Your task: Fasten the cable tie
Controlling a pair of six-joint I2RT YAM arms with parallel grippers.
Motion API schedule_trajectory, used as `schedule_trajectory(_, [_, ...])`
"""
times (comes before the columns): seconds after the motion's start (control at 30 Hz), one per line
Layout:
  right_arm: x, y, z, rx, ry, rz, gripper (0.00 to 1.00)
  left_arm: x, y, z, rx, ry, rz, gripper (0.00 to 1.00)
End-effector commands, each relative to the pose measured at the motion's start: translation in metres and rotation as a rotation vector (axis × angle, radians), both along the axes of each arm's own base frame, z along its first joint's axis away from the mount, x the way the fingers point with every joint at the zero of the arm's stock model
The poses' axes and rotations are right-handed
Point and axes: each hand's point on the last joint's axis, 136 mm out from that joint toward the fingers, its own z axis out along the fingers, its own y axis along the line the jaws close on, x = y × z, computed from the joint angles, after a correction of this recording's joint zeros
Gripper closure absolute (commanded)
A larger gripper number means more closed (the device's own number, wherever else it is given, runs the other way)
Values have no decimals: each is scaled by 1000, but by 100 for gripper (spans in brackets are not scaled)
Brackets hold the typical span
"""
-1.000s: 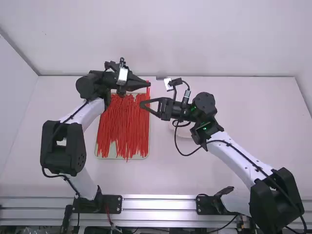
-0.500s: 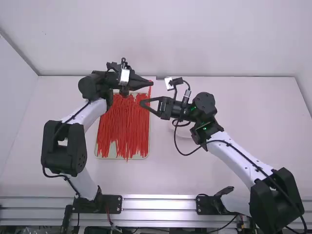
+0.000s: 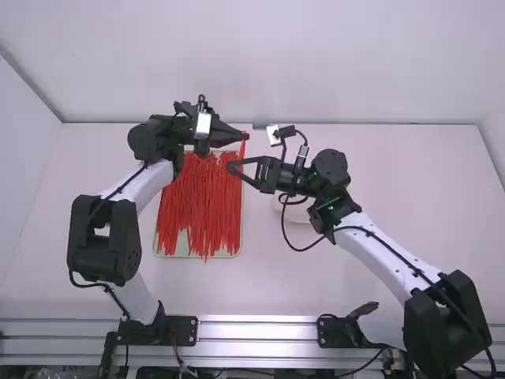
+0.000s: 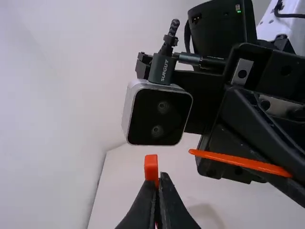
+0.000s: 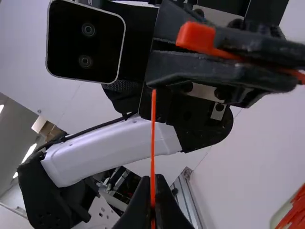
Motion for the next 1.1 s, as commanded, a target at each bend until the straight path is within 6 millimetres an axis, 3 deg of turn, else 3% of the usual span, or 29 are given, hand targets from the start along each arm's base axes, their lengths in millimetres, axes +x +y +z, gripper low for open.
schedule_trajectory(0.0, [1, -3, -6, -11, 9, 14, 100, -5, -3, -1, 10, -28, -17, 99])
schedule_trajectory(0.5, [1, -6, -7, -15, 4, 24, 100, -6, -4, 0, 9, -34, -19, 99])
schedule_trajectory(0.77, [6, -10, -21, -27, 40, -5, 100, -7, -7, 1, 2, -33, -24, 99])
schedule_trajectory(1.07, [2, -6, -18, -18, 28, 4, 100, -7, -7, 1, 3, -29, -24, 99])
